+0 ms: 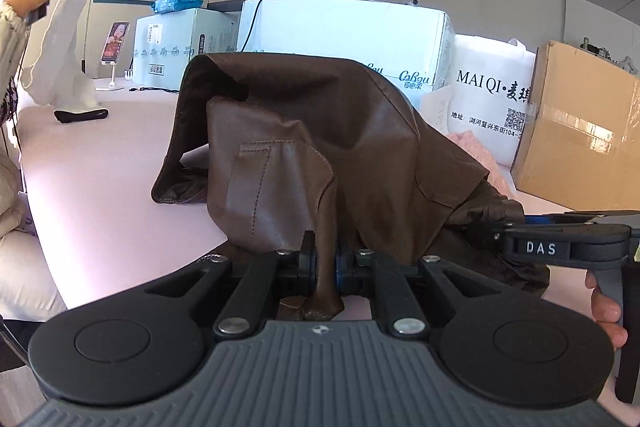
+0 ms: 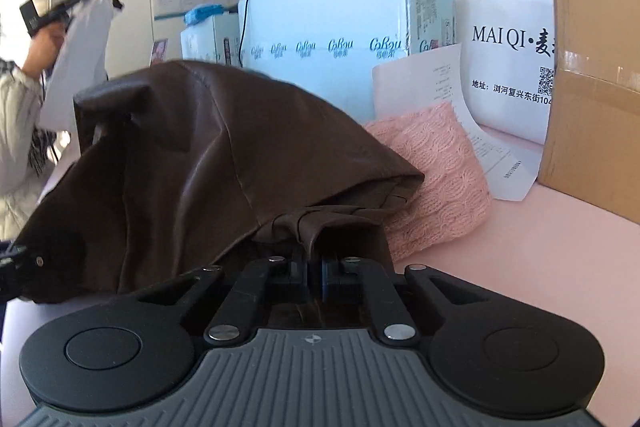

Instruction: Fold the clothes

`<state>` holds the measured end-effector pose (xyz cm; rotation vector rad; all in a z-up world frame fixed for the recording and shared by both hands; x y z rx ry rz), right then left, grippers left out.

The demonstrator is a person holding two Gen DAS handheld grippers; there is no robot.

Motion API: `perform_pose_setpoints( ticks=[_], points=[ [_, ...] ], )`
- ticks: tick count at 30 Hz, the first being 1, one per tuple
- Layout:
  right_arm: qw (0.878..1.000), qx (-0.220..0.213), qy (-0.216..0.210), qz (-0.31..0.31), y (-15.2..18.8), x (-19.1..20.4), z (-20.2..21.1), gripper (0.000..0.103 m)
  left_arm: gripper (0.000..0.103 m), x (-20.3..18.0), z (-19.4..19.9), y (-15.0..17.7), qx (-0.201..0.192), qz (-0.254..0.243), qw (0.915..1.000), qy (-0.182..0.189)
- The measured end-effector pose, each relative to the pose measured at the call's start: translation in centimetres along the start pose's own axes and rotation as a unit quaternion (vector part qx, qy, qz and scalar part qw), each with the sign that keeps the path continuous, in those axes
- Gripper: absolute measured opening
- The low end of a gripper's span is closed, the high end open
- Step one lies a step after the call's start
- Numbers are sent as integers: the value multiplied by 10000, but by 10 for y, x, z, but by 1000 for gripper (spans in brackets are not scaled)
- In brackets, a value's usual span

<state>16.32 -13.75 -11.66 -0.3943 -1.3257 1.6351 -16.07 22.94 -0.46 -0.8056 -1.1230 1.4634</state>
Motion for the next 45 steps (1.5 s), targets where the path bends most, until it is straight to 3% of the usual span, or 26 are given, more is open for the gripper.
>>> perform_pose_setpoints(
  ticks=[4, 9, 16, 18, 21, 25, 30, 34, 38, 40, 41, 42, 43, 44, 45],
  points=[
    [9972, -709, -135, -176, -28, 2, 38, 5, 7, -2, 7, -20, -293, -321, 9989, -163],
    [9870, -1507, -361, -422, -79, 1, 108, 5, 7, -8, 25, -71, -838, -610, 9943, -233],
    [9657, -2556, -133, -439, -124, -27, 225, 5, 7, -51, 69, -158, -1975, -965, 9755, -80],
    [9581, -2838, 161, -341, -130, -40, 258, 5, 7, -67, 77, -173, -2241, -1026, 9691, 21],
    [9453, -3173, 680, -325, -133, -66, 306, 5, 7, -104, 84, -191, -2414, -978, 9637, 586],
    [9317, -3300, 1425, -528, -119, -104, 362, 5, 7, -165, 82, -199, -2446, -1013, 9538, 1422],
    [8997, -3371, 2691, -672, -91, -159, 413, 5, 7, -249, 66, -199, -2290, -1175, 9397, 2253],
    [8795, -3195, 3410, -903, -69, -204, 431, 5, 7, -310, 55, -198, -2246, -1379, 9292, 2592],
    [8826, -2551, 3848, -886, -35, -229, 415, 7, 7, -346, 42, -191, -1851, -1055, 9209, 3264],
    [8866, -2242, 3985, -701, -18, -233, 396, 12, 7, -352, 36, -183, -1629, -1000, 9180, 3474],
    [8857, -2112, 4093, -580, -11, -234, 385, 21, 7, -354, 34, -179, -1644, -1115, 9177, 3439],
    [8851, -1981, 4188, -435, -3, -233, 373, 50, 10, -356, 31, -174, -1659, -1230, 9176, 3397],
    [8856, -1921, 4215, -329, 0, -232, 362, 66, 11, -355, 26, -171, -1677, -1351, 9195, 3287],
    [8875, -1948, 4170, -226, 1, -229, 351, 91, 12, -354, 20, -168, -1693, -1469, 9212, 3180],
    [8900, -2014, 4089, -129, -1, -228, 342, 100, 19, -347, 14, -163, -1681, -1531, 9222, 3127]
  ],
)
Point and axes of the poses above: each gripper's, at about its wrist camera, not at the fingertips, and z roughly against the way its jaws point, x to its left, y to its underside, the point moved 8 cm from there along -z, roughly the way its jaws point, and after that the axes turned 13 degrees about -z, right-handed, at the moved point
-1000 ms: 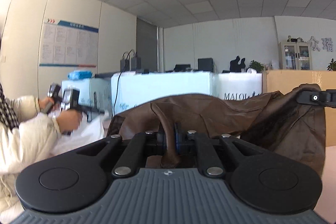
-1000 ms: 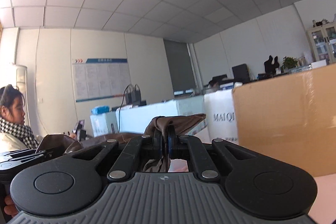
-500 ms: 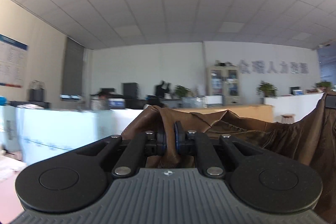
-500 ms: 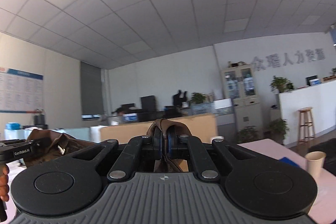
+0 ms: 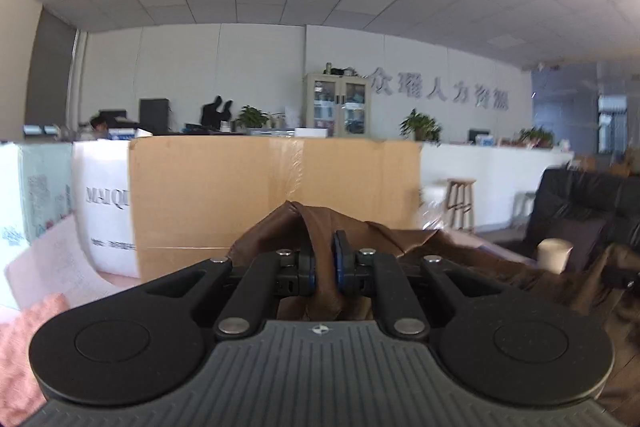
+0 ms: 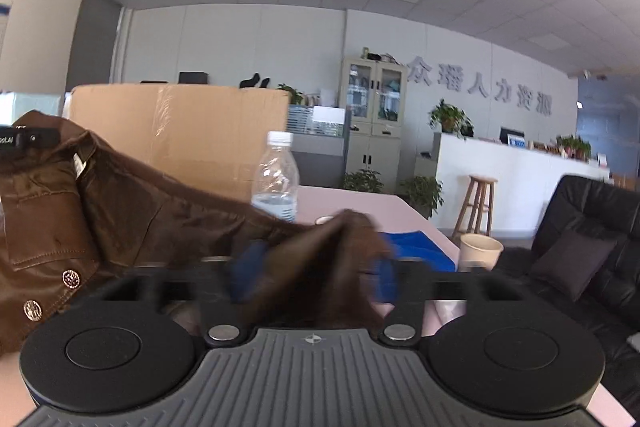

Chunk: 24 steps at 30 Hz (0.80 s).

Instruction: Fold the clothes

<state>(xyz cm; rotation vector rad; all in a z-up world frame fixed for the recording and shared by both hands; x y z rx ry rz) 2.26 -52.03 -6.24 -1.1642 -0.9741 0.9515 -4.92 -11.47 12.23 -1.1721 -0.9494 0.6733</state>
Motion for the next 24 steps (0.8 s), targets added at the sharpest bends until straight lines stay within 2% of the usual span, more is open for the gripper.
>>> perform_pose_setpoints(
  ticks=[1, 2, 3, 4, 8, 10, 12, 15, 17, 18, 21, 24],
  points=[
    [9998, -119, -109, 81, 2, 10, 0, 101, 37, 8, 3, 5, -33, -13, 10000, -35],
    [9992, -258, -222, 198, 5, 25, 3, 101, 50, 16, 7, 10, -67, -25, 9999, -74],
    [9984, -375, -288, 305, 8, 37, 5, 101, 78, 22, 12, 11, -121, -33, 9998, -164],
    [9975, -484, -338, 398, 7, 48, 7, 101, 85, 35, 24, 12, -247, -42, 9992, -312],
    [9935, -767, -625, 567, 12, 87, 19, 103, 85, 69, 66, 19, -440, -193, 9969, -625],
    [9906, -967, -666, 702, 11, 103, 25, 103, 85, 76, 83, 29, -374, -416, 9959, -706],
    [9821, -1217, -782, 1203, 12, 121, 29, 103, 85, 78, 96, 43, -190, -660, 9948, -757],
    [9616, -852, -1608, 2053, 22, 149, 27, 103, 85, 85, 108, 76, 235, -1037, 9908, -838],
    [9485, -606, -2071, 2320, 30, 165, 37, 103, 85, 90, 119, 100, 509, -1251, 9858, -1002],
    [9440, -484, -2242, 2374, 34, 171, 43, 103, 85, 92, 122, 105, 588, -1278, 9853, -968],
    [9307, -49, -2706, 2461, 38, 182, 54, 103, 85, 93, 132, 128, 993, -1063, 9876, -583],
    [9229, 201, -2834, 2600, 49, 193, 55, 103, 85, 78, 134, 141, 1322, -994, 9862, -106]
  ],
)
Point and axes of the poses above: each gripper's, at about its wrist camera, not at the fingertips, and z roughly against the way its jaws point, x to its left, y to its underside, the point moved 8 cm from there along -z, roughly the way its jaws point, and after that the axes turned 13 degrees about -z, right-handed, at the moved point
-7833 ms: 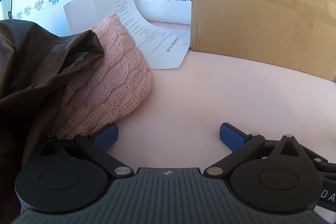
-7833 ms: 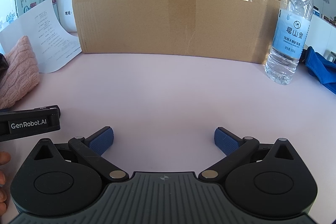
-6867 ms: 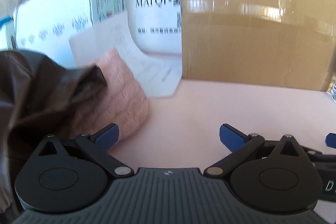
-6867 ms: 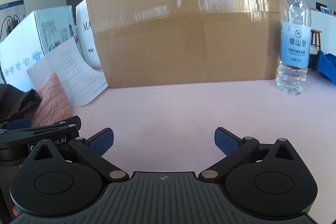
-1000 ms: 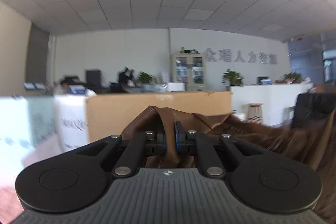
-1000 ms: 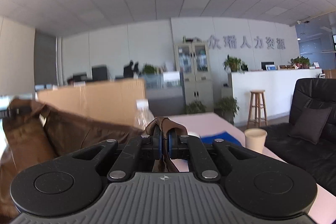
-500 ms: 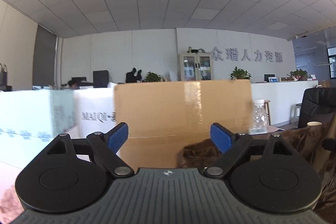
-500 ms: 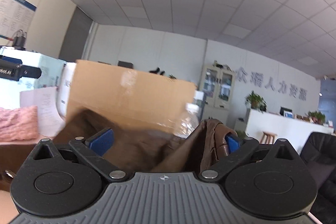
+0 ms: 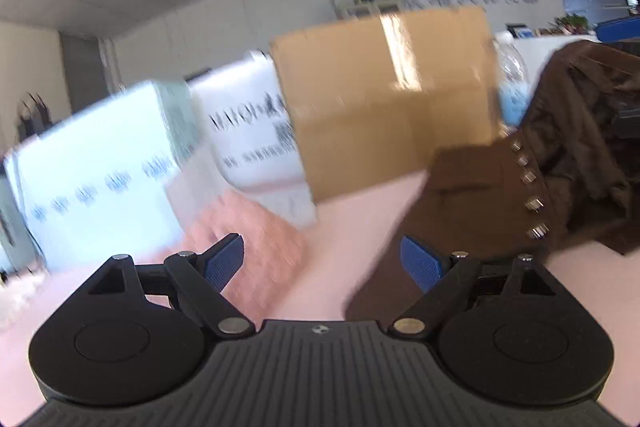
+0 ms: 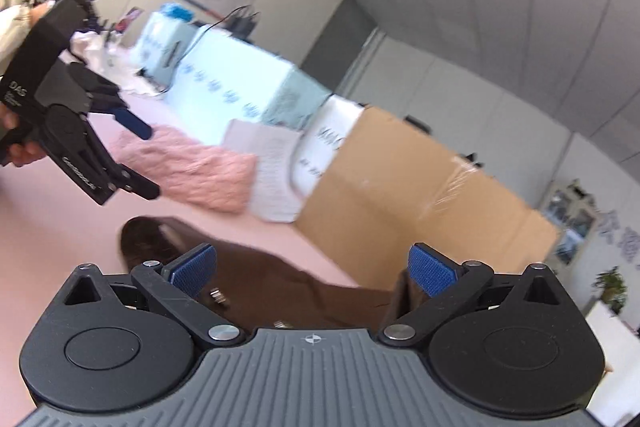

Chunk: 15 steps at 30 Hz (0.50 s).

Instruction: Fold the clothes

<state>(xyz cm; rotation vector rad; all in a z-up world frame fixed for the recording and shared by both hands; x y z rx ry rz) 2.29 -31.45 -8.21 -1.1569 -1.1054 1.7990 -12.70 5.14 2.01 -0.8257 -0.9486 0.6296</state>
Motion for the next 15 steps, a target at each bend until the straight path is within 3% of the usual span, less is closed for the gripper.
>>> perform_pose_setpoints(
  ticks=[4, 5, 6, 9, 11, 13, 15],
  points=[
    [9987, 466, 181, 133, 21, 8, -32, 97, 85, -25, -7, 3, 161, -169, 9989, 400],
    [9981, 559, 209, 169, 27, 9, -41, 91, 85, -32, -10, 4, 220, -115, 9982, 548],
    [9976, 598, 258, 239, 31, 11, -47, 86, 85, -36, -12, 5, 276, -58, 9974, 660],
    [9950, 566, 537, 626, 42, 12, -52, 86, 84, -55, -19, 7, 470, 47, 9937, 1012],
    [9891, 569, 1025, 895, 47, 2, -54, 85, 81, -66, -26, 9, 584, 19, 9924, 1081],
    [9748, 618, 1823, 1130, 48, -24, -56, 85, 62, -72, -34, 10, 797, -5, 9911, 1067],
    [9686, 1005, 2178, 656, 50, -61, -51, 85, 56, -74, -41, 7, 886, -14, 9907, 1031]
  ],
)
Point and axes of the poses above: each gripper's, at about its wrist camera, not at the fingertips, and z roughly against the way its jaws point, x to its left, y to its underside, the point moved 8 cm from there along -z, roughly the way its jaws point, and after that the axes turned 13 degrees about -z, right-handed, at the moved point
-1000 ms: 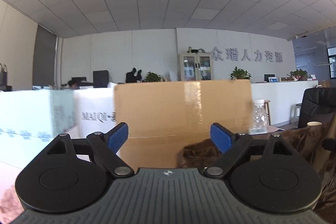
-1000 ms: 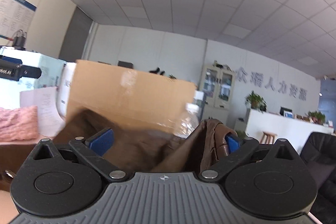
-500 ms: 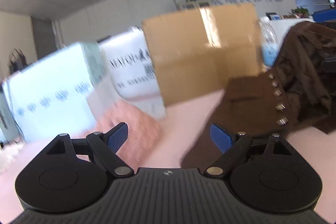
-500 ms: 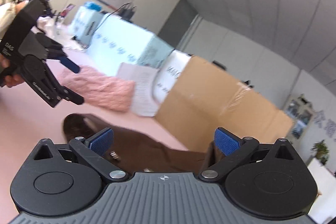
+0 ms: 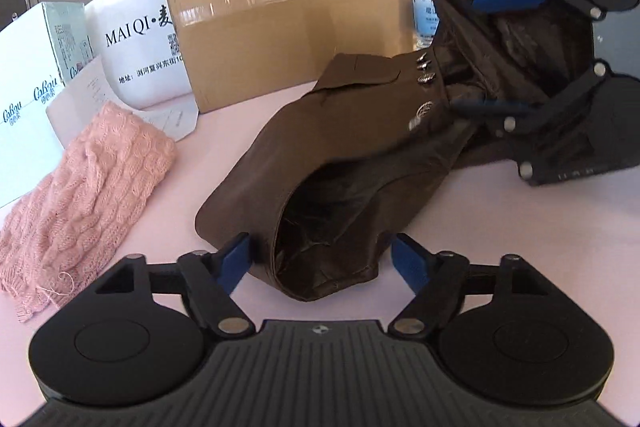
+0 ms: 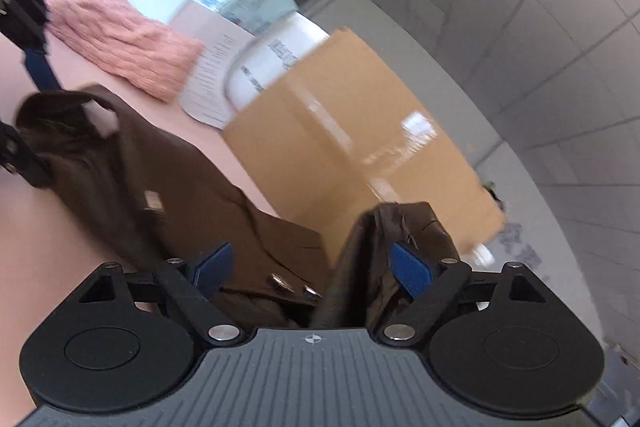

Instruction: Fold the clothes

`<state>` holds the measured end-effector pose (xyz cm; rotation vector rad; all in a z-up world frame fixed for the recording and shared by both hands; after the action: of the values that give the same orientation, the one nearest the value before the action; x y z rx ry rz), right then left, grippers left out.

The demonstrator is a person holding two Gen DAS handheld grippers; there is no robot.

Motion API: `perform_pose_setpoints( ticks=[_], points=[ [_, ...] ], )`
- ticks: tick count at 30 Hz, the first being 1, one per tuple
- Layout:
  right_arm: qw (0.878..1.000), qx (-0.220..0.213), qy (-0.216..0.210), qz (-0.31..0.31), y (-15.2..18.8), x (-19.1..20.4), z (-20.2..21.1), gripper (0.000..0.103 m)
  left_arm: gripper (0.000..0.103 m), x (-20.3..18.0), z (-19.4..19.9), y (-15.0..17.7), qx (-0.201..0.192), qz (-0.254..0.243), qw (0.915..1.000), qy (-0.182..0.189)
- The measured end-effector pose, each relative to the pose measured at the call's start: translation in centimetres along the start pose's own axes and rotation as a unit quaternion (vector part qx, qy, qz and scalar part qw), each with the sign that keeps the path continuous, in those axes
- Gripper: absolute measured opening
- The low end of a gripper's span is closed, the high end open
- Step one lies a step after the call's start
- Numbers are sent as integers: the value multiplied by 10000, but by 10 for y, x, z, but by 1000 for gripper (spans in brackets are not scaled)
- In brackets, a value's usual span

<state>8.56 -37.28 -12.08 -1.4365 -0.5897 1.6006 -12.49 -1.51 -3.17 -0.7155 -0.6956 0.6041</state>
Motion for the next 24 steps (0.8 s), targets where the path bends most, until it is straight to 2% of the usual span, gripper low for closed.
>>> perform_pose_setpoints(
  ticks=[2, 4, 6, 8, 9, 11, 12, 13, 14, 15, 16, 17, 18, 21, 22, 24],
  points=[
    [9944, 665, 170, -801, 12, -48, -11, 86, 53, 3, -4, -9, 35, -22, 10000, -44],
    [9786, 1155, 558, -1610, 30, -103, -20, 86, 53, 6, -12, -14, 116, -28, 9998, -127],
    [9633, 1361, 1046, -2063, 47, -146, -22, 86, 53, 8, -19, -16, 198, 50, 9996, -179],
    [9495, 1461, 1124, -2539, 57, -173, -17, 87, 53, 11, -25, -17, 238, 281, 9991, -202],
    [9389, 1452, 940, -2976, 61, -186, -13, 88, 53, 13, -26, -17, 233, 409, 9987, -187],
    [9153, 1218, 575, -3795, 59, -202, -4, 89, 54, 22, -27, -14, 197, 1029, 9945, -61],
    [8989, 989, 490, -4240, 56, -210, 3, 89, 56, 27, -28, -13, 185, 1338, 9908, -1],
    [8895, 766, 541, -4471, 53, -215, 10, 90, 56, 36, -29, -11, 200, 1755, 9843, 71],
    [8913, 437, 659, -4464, 45, -214, 19, 93, 56, 42, -29, -10, 217, 1996, 9796, 80],
    [9017, 169, 561, -4284, 35, -205, 24, 96, 54, 47, -30, -9, 235, 2235, 9744, 90],
    [9148, -2, 321, -4027, 24, -193, 26, 97, 54, 53, -30, -8, 254, 2461, 9689, 94],
    [9234, -56, -122, -3835, 15, -175, 26, 97, 53, 55, -31, -9, 288, 2532, 9670, 38],
    [9271, -29, -708, -3681, 8, -154, 24, 97, 49, 54, -33, -11, 311, 2532, 9669, -32],
    [9216, 149, -2458, -3001, -8, -81, 26, 94, 39, 50, -37, -21, 372, 2474, 9678, -276],
    [9214, 202, -2734, -2755, -8, -63, 26, 92, 38, 49, -39, -28, 388, 2426, 9686, -377],
    [9241, 325, -3004, -2340, 1, -31, 26, 76, 37, 50, -45, -38, 401, 2293, 9709, -564]
  ],
)
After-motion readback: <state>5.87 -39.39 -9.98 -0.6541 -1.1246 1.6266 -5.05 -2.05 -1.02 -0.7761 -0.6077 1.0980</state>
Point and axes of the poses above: each gripper's, at about its wrist camera, not at the fingertips, and z roughly against the way its jaws point, x to its left, y to its underside, the point moved 8 cm from there along -z, roughly the way its jaws point, and after that the axes turned 13 degrees about -z, right-handed, at the moved point
